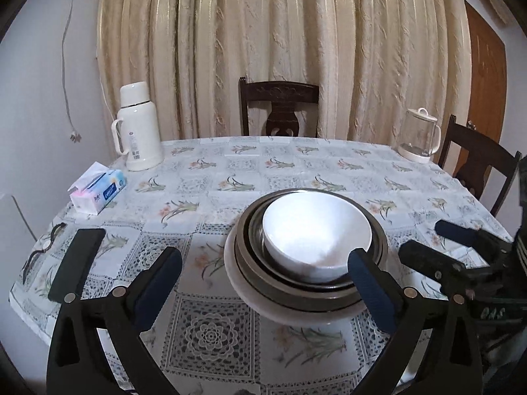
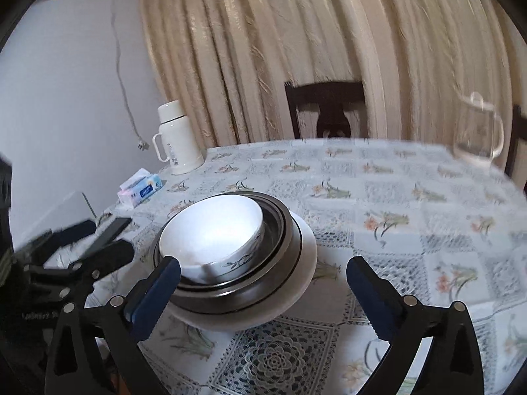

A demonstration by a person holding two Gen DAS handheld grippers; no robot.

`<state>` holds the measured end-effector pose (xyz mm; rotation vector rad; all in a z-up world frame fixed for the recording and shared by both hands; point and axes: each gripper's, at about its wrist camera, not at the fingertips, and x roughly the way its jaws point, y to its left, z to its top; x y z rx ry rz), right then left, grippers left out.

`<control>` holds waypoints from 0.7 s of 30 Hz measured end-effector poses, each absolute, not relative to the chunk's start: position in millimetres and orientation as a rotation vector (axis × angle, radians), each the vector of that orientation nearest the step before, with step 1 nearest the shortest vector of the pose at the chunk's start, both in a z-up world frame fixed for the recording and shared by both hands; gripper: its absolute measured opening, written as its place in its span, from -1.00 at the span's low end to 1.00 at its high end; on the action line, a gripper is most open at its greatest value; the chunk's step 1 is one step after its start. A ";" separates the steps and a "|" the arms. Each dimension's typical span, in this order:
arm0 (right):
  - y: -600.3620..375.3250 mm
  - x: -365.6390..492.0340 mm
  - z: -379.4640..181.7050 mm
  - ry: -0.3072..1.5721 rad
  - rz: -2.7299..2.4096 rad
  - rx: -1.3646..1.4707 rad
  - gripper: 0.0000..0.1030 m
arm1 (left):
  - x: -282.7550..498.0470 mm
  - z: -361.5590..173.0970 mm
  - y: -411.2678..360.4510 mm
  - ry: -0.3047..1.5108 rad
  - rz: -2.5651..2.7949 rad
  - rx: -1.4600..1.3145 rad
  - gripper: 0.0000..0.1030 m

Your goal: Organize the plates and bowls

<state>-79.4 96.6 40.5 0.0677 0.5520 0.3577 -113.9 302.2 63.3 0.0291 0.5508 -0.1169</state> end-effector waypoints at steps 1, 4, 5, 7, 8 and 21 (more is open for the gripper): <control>99.2 -82.6 40.9 0.544 0.357 0.048 0.99 | -115.3 64.1 301.3 0.547 -0.113 0.036 0.96; 99.7 -84.1 39.0 0.555 0.350 0.046 0.99 | -120.0 67.0 297.8 0.524 -0.096 0.058 0.96; 98.2 -85.0 38.0 0.558 0.346 0.053 0.99 | -121.5 67.6 296.5 0.517 -0.089 0.067 0.96; 94.9 -86.1 38.1 0.556 0.339 0.063 0.99 | -123.0 67.4 294.7 0.509 -0.075 0.086 0.96; 94.1 -88.7 39.2 0.543 0.335 0.059 0.99 | -123.5 67.1 293.6 0.509 -0.074 0.093 0.96; 92.3 -95.8 33.8 0.538 0.258 0.018 0.99 | -123.0 58.7 284.0 0.526 -0.076 0.133 0.96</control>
